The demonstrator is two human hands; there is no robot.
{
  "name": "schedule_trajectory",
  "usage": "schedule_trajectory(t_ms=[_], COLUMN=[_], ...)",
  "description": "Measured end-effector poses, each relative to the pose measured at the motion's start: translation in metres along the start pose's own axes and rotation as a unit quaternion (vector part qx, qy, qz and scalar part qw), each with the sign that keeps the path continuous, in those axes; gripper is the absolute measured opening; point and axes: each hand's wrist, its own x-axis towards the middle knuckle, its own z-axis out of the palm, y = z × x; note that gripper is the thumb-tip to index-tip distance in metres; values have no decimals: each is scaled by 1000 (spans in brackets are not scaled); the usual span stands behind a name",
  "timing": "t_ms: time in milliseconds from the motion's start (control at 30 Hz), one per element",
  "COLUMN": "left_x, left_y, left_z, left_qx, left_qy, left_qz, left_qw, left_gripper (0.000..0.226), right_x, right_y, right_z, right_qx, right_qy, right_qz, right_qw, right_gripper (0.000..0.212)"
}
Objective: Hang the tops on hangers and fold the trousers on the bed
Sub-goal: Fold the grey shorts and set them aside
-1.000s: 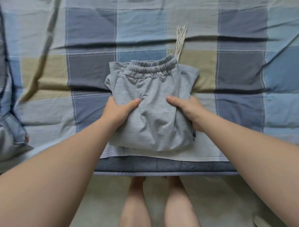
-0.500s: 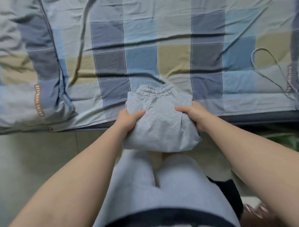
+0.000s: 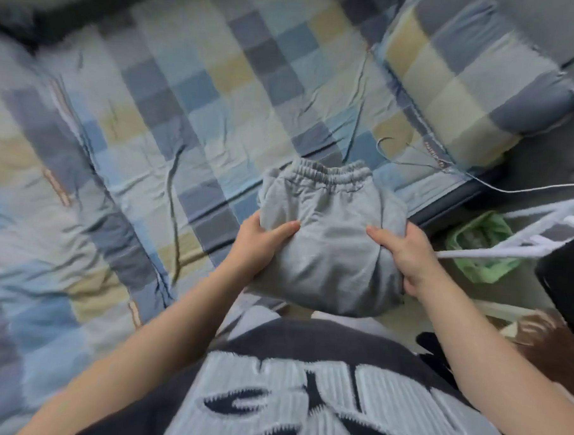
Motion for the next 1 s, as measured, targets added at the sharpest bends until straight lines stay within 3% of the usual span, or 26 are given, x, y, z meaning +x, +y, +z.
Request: schedule_trajectory(t_ms=[133,233,500,633,733,1000], left_x=[-10,-21,-75,-135,-201,-405], left_y=[37,61,96,95,78,-24], left_z=[-1,17,130,207,263,394], left_qx=[39,58,105,122,126,157], left_qy=[-66,-114,-288,-385,-469,-623], left_qz=[62,113,204,244,255,285], left_qw=[995,985,930,882,836,711], left_gripper=[40,30,26,24,27,29], right_x=[-59,-97,-216,-293,-363,-553], right_y=[-5,-9,21,62,105,257], right_z=[-3,-17,-93,-138,-169,-240], right_qx=[91,129,193,230,252,319], right_qy=[71,118,300,402,472,594], right_qz=[-52,-90,-170,-191,-195,-184], right_qw=[992,980,919,865,822,715], right_gripper=[28,29,31,41,35,39])
